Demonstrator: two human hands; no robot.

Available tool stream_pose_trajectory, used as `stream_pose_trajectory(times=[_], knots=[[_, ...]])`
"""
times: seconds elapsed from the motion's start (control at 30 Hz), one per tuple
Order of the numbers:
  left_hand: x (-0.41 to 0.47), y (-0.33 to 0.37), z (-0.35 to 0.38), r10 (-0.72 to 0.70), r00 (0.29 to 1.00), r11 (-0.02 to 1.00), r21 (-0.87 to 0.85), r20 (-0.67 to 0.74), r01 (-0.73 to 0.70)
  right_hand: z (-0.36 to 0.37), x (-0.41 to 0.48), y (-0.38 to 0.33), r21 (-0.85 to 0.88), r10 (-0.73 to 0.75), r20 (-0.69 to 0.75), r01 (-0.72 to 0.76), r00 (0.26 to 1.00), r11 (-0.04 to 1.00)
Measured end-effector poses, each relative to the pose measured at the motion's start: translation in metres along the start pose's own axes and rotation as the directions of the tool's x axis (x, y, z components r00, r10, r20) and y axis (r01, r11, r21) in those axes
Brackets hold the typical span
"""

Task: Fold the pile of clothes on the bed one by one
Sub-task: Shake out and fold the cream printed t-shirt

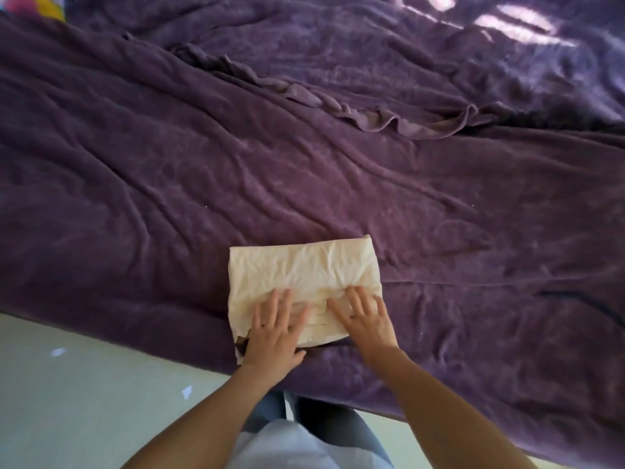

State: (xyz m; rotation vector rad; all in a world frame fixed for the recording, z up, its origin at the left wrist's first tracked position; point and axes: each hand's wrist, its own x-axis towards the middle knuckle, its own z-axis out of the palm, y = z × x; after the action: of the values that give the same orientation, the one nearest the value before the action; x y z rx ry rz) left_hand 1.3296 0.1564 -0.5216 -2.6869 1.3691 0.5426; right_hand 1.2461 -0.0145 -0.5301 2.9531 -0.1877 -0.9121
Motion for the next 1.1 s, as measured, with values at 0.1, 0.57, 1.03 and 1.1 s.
stream_pose_trajectory(times=[0.1,0.57,1.03,1.1], knots=[[-0.005,0.001,0.008,-0.08,0.996,0.996,0.049,0.048,0.077,-0.006,0.0,0.004,-0.008,0.011,-0.149,-0.012,0.989,1.0],[0.038,-0.041,-0.085,0.225,0.908,0.974,0.067,-0.354,-0.216,-0.111,-0.053,0.06,0.004,0.005,-0.479,-0.004,0.878,1.0],[0.134,0.035,-0.224,0.466,0.529,0.86,0.225,-0.709,-0.457,-0.186,-0.143,0.154,0.015,0.257,-0.767,-0.383,0.588,0.924],[0.138,0.051,-0.216,0.515,0.512,0.832,0.257,-0.688,-0.492,-0.167,-0.154,0.159,0.005,0.259,-0.744,-0.383,0.616,0.924]])
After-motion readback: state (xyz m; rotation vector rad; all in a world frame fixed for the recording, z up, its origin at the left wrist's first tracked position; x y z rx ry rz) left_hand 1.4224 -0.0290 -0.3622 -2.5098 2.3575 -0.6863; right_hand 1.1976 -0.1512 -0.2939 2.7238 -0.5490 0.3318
